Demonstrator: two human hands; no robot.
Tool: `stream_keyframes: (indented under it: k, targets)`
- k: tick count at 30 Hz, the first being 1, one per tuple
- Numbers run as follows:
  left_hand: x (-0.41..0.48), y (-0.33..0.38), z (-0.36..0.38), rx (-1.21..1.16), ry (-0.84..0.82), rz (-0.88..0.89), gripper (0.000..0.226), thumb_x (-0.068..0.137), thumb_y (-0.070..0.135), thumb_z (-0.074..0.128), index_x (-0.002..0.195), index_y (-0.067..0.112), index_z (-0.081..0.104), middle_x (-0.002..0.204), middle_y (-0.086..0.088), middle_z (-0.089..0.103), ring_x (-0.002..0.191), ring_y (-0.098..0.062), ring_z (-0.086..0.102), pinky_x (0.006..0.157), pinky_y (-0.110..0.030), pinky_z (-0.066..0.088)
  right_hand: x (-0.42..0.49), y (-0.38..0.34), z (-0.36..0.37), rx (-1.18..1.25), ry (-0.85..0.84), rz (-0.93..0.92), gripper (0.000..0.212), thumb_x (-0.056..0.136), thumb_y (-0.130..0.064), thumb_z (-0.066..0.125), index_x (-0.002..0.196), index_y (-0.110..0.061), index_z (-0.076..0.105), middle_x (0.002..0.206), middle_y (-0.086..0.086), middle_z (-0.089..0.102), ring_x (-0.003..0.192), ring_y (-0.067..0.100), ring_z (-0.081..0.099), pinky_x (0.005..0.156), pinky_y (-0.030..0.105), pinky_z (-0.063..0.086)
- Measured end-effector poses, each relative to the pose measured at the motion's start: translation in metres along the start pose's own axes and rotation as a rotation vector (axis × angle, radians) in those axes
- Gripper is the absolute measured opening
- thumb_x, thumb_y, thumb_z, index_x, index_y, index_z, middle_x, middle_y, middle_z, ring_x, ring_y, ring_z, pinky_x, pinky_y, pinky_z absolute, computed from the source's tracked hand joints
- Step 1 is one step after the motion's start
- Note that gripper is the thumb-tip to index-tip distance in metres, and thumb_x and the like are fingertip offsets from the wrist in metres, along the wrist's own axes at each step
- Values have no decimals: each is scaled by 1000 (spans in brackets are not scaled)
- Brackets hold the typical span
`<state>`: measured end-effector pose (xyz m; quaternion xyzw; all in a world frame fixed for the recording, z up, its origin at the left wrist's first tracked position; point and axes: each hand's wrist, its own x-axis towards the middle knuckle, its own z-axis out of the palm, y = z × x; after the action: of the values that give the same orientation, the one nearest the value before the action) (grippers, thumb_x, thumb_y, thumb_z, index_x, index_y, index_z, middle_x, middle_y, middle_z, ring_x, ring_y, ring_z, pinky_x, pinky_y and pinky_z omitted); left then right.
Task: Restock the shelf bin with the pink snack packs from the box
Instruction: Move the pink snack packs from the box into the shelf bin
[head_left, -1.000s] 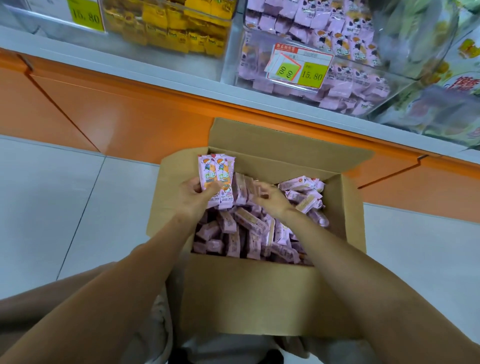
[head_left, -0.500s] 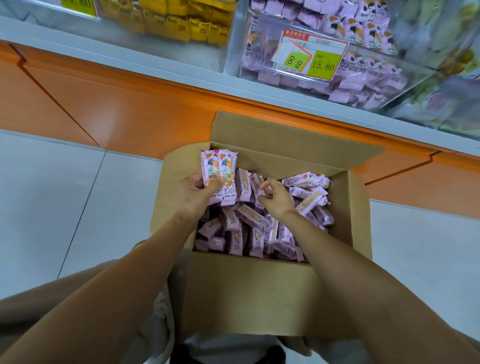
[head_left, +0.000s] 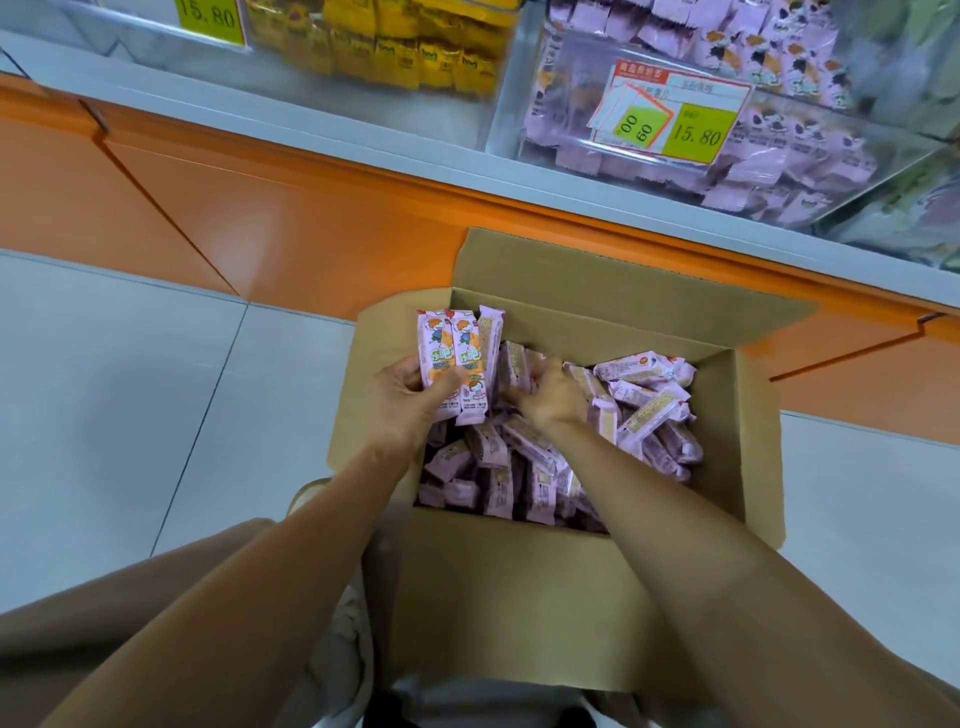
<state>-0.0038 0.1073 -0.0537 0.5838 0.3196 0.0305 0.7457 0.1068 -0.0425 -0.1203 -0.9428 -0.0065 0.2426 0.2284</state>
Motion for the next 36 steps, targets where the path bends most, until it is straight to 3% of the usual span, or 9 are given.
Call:
stream_keyframes:
  k: [7, 11, 14, 17, 22, 26, 30, 32, 36]
  targets:
    - [6, -3, 5, 19, 27, 12, 18, 88, 6, 67, 105, 2, 70, 99, -12, 74, 89, -23, 72, 78, -38, 60, -13, 11, -32, 474, -103, 38, 33, 88, -27, 64, 116, -17, 49, 85, -1, 55, 78, 18, 54, 72, 30, 43]
    - [-2, 3, 18, 69, 35, 40, 16, 87, 8, 68, 102, 4, 70, 96, -10, 74, 87, -19, 71, 79, -34, 59, -41, 15, -59, 782, -233, -39, 41, 76, -39, 68, 116, -31, 59, 118, -2, 62, 107, 15, 58, 100, 39, 43]
    - [-14, 13, 33, 67, 44, 40, 12, 87, 12, 69, 98, 6, 71, 84, 1, 72, 69, -2, 68, 65, -19, 53, -63, 4, -73, 785, -351, -131, 44, 74, -42, 66, 116, -30, 64, 127, 2, 62, 116, 18, 56, 102, 39, 42]
    - [-29, 26, 43, 32, 59, 41, 9, 88, 14, 69, 96, 10, 72, 82, 4, 73, 72, -8, 70, 65, -25, 55, -84, -10, -84, 783, -356, -195, 34, 79, -33, 56, 111, -28, 66, 118, 6, 65, 103, 19, 56, 92, 38, 42]
    - [-53, 43, 43, -20, 19, 49, 18, 85, 15, 71, 102, 9, 71, 96, -6, 75, 92, -25, 72, 87, -46, 56, -111, -20, -101, 693, -293, -220, 17, 71, -40, 49, 82, -30, 56, 109, -5, 59, 104, 21, 46, 101, 45, 36]
    - [-70, 56, 43, 19, -57, 84, 21, 87, 15, 69, 107, 11, 70, 101, -4, 74, 94, -22, 71, 88, -40, 56, -134, -25, -109, 646, -228, -260, 50, 80, -33, 36, 129, -31, 44, 136, -6, 49, 121, 15, 45, 101, 38, 36]
    - [-86, 68, 40, 14, -143, 73, 25, 90, 14, 65, 115, 8, 65, 108, -7, 73, 97, -21, 70, 87, -35, 55, -147, -31, -114, 638, -165, -264, 53, 82, -49, 37, 125, -18, 46, 126, 2, 51, 112, 20, 45, 101, 40, 34]
    - [-93, 75, 39, 19, -196, 82, 26, 92, 15, 63, 116, 9, 65, 110, -7, 72, 101, -22, 69, 91, -38, 54, -156, -33, -118, 664, -158, -301, 50, 92, -57, 42, 131, -25, 44, 122, -12, 47, 110, 6, 44, 100, 32, 31]
    - [-107, 89, 36, -53, -206, 56, 27, 92, 15, 62, 118, 8, 64, 112, -3, 71, 109, -20, 64, 99, -37, 47, -161, -31, -126, 703, -111, -387, 45, 95, -39, 56, 135, -21, 45, 131, -2, 57, 121, 16, 54, 107, 46, 41]
